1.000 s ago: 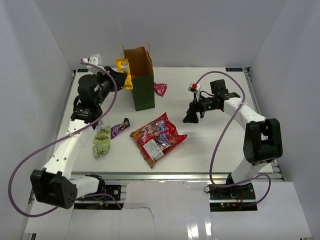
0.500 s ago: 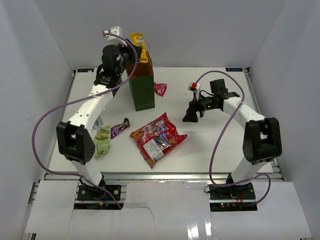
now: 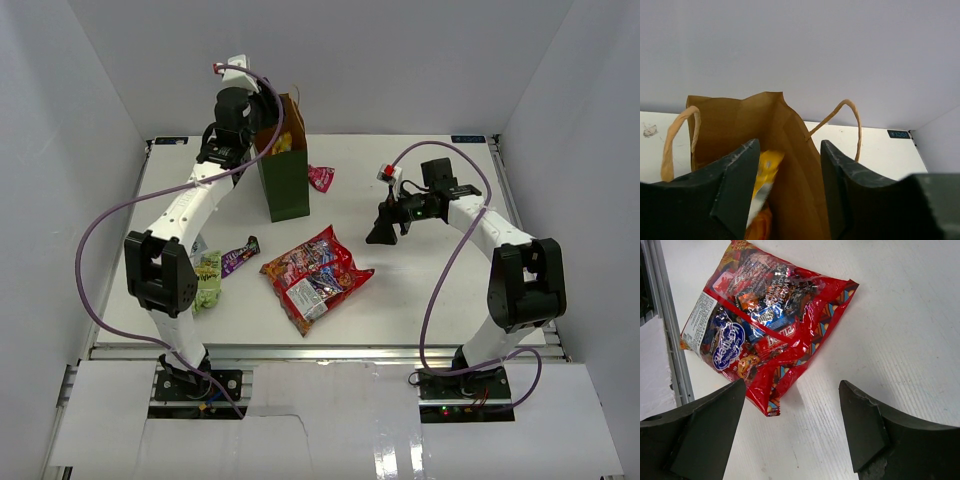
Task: Place the snacks into the paper bag
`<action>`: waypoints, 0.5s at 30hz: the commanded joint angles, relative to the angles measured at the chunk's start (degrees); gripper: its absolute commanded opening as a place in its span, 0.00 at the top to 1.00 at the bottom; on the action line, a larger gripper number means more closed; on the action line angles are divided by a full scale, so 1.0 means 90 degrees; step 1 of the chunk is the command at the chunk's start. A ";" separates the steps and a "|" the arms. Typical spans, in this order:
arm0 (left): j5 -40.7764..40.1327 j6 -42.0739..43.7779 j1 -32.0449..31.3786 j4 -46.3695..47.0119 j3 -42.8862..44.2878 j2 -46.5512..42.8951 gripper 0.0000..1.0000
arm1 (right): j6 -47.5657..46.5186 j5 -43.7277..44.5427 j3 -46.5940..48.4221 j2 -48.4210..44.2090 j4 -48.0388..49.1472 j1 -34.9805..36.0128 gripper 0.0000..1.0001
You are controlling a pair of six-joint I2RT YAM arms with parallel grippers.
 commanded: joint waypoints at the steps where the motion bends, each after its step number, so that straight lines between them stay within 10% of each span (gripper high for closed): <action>1: 0.0148 -0.0048 -0.0049 0.0001 0.0238 -0.0162 0.36 | 0.0083 0.0035 0.0281 0.0027 -0.0120 0.0048 0.19; 6: 0.0548 -0.0048 -0.0058 0.0001 0.0443 -0.0337 0.28 | -0.1154 -0.0608 0.0300 0.0018 -0.0822 0.0370 0.17; 11: 0.1504 -0.0058 -0.0058 -0.0427 0.0336 -0.0922 0.28 | -0.6909 -0.1401 0.0525 -0.0079 -0.3783 0.0760 0.06; 15: 0.2032 -0.0126 -0.0058 -0.0633 -0.0590 -0.2044 0.26 | -0.9007 -0.0593 0.0408 -0.0109 -0.4448 0.1373 0.10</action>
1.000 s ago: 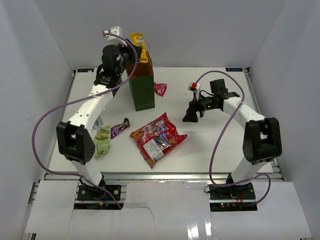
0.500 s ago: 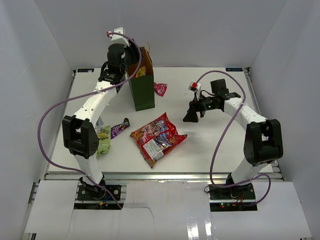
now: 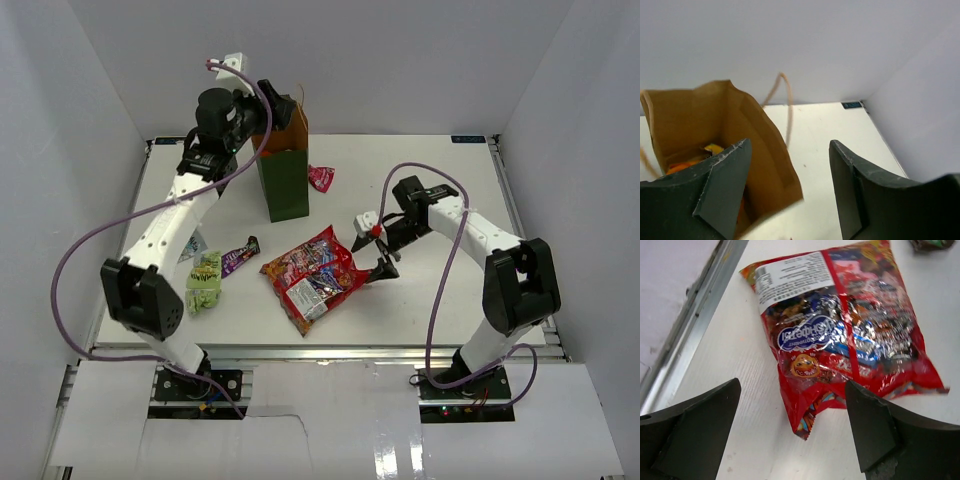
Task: Place the snacks into the paper bag
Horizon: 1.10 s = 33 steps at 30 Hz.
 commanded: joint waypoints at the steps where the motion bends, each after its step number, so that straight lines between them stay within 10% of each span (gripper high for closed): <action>1: 0.0773 -0.0048 -0.0039 -0.0278 -0.0618 -0.1740 0.26 | -0.3015 0.0503 0.0078 -0.0138 -0.1133 0.0528 0.10; 13: -0.0524 -0.1258 -0.0029 -0.2308 -0.4905 -0.6216 0.24 | 0.0378 0.3482 -0.1387 -0.0265 0.4156 0.3068 0.08; 25: -0.0945 -0.2519 -0.0029 -0.2954 -0.6148 -0.7918 0.20 | 0.0871 0.4637 -0.2646 -0.0021 0.5421 0.3791 0.00; 33: -0.0926 -0.2548 -0.0029 -0.3014 -0.6167 -0.7830 0.20 | 0.1544 0.4150 -0.2452 0.0087 0.4983 0.3801 0.43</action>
